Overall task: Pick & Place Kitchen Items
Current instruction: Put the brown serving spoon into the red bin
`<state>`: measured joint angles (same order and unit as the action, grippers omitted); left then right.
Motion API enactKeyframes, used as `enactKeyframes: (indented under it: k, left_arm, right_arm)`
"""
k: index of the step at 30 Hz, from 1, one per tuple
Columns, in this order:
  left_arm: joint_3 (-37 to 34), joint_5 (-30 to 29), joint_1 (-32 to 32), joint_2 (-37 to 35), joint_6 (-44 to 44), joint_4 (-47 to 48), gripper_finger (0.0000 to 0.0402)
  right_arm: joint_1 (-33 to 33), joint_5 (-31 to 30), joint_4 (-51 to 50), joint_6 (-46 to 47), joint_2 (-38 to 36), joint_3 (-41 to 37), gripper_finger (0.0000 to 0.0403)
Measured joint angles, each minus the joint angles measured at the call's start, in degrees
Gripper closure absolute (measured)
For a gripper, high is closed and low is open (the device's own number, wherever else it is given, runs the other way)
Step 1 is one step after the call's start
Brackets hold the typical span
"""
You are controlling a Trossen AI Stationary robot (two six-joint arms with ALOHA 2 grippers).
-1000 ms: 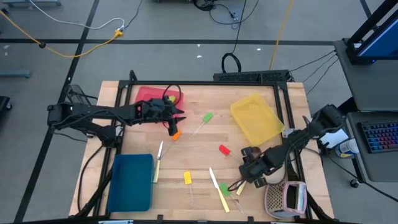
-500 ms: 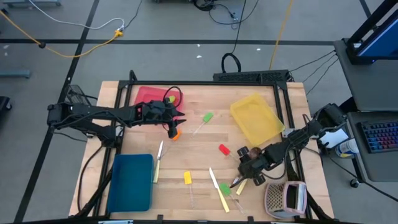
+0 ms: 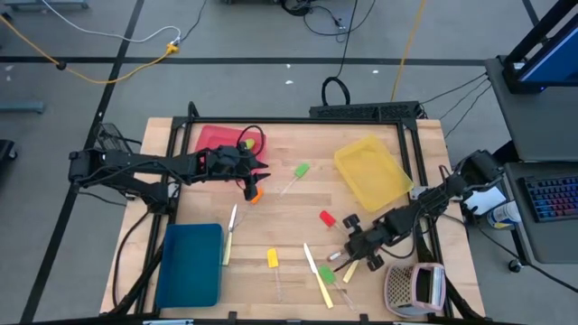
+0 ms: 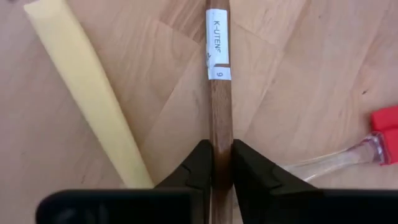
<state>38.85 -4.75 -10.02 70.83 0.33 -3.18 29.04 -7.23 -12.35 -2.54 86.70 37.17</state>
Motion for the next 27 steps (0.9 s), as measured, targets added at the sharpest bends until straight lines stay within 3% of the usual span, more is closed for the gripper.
enactKeyframes:
  k: [5,11,14,19,23,27]
  left_arm:
    - [0.00,-0.02,0.10,0.00,-2.57,-0.02,0.0266]
    - [0.00,1.52,1.89,0.00,-6.41,-1.56,0.0266]
    - [0.00,2.80,3.65,0.00,-6.37,-3.02,0.0266]
    - [0.00,3.12,6.98,0.00,-6.27,-4.11,0.0266]
    - [0.00,3.13,9.83,0.00,-6.72,-4.27,0.0266]
    - [0.00,3.15,13.16,0.07,-6.45,-5.51,0.0266]
  right_arm:
    - [-0.15,-1.65,3.32,-4.12,-2.54,-0.31,0.0365]
    - [-0.81,-14.79,10.87,-13.30,-6.00,-0.22,0.0354]
    - [-2.12,-19.03,19.54,-21.02,-6.24,-0.24,0.0364]
    - [-4.87,-18.27,39.29,-29.93,-6.33,-0.22,0.0361]
    - [-8.39,-18.40,52.83,-25.95,-6.38,-0.15,0.0349]
    - [-12.36,-15.74,57.54,-22.13,-6.41,-0.13,0.0353]
